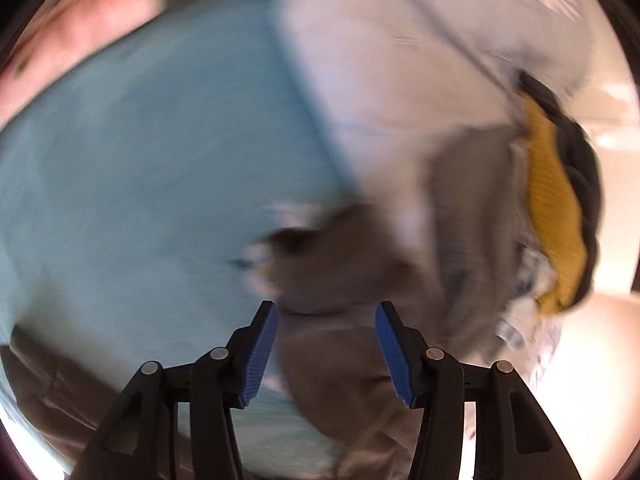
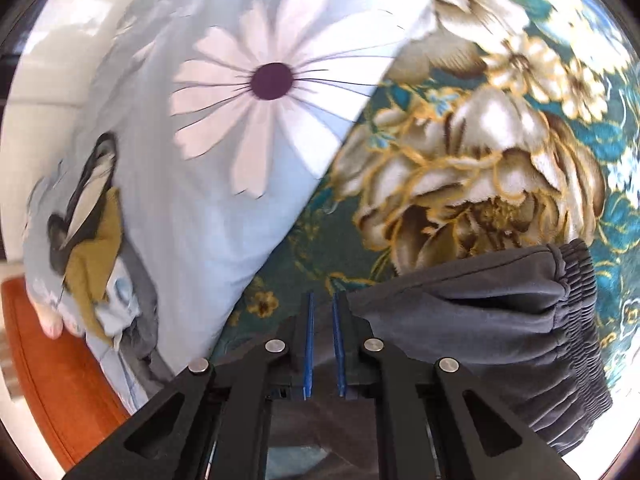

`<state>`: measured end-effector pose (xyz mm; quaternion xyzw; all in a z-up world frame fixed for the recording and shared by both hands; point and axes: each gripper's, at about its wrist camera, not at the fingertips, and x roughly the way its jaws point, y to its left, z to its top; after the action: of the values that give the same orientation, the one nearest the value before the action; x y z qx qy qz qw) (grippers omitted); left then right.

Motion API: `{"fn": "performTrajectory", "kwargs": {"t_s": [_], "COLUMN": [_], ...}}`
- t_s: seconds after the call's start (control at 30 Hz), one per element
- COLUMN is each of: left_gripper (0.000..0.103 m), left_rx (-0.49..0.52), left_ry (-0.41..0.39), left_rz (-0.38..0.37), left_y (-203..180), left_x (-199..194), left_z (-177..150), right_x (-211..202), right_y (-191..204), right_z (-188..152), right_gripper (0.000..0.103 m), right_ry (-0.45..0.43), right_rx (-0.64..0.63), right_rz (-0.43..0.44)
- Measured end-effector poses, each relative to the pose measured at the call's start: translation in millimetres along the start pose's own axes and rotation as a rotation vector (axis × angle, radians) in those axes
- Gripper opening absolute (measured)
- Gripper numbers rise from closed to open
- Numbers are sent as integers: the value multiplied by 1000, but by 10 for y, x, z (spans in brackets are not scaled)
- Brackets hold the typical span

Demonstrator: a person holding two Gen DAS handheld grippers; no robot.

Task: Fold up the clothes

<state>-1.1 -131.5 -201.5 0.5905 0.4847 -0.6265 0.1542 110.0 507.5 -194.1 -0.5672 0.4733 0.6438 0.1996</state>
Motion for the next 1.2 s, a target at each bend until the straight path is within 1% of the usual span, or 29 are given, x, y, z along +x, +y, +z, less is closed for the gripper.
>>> {"fn": "performTrajectory", "kwargs": {"t_s": [0.07,0.17,0.23,0.33,0.4,0.5,0.6,0.67,0.87,0.93,0.97,1.0,1.03,1.07,1.17,1.2], "left_gripper": [55,55,55,55,55,55,55,55,52,46,38,33,30,23,13,11], "left_rx": [-83,-72,-62,-19,4,15,59,79,98,100,105,112,119,126,116,106], "left_ry": [1,8,13,14,16,4,7,1,-2,-9,-12,-15,-19,-22,-59,-91], "left_rz": [-47,-69,-82,-113,-157,-183,-156,-156,-134,-143,-143,-146,-150,-154,-174,-194], "left_y": [282,346,382,360,346,409,434,415,422,436,442,450,459,467,520,559], "left_x": [109,267,372,466,469,439,445,414,412,390,377,360,342,324,160,40], "left_z": [-14,-57,-87,-158,-211,-284,-335,-340,-352,-371,-382,-392,-401,-411,-419,-407], "right_x": [-50,-124,-182,-317,-396,-528,-594,-618,-590,-568,-550,-531,-512,-499,-495,-504], "right_y": [28,70,2,-229,-357,-585,-728,-808,-864,-824,-804,-783,-763,-748,-731,-737], "right_z": [-118,-296,-446,-631,-719,-857,-935,-967,-1051,-1073,-1077,-1079,-1082,-1083,-1075,-1076], "right_gripper": [9,10,10,10,10,10,10,11,11,11,11,11,11,11,11,11], "right_ry": [6,14,35,57,58,55,60,67,95,105,109,112,114,115,115,113], "right_rx": [-44,-110,-132,-105,-72,-20,11,42,78,70,62,52,44,38,28,27], "right_rz": [-14,-36,-64,-85,-94,-111,-135,-143,-151,-148,-146,-145,-144,-140,-130,-127]}}
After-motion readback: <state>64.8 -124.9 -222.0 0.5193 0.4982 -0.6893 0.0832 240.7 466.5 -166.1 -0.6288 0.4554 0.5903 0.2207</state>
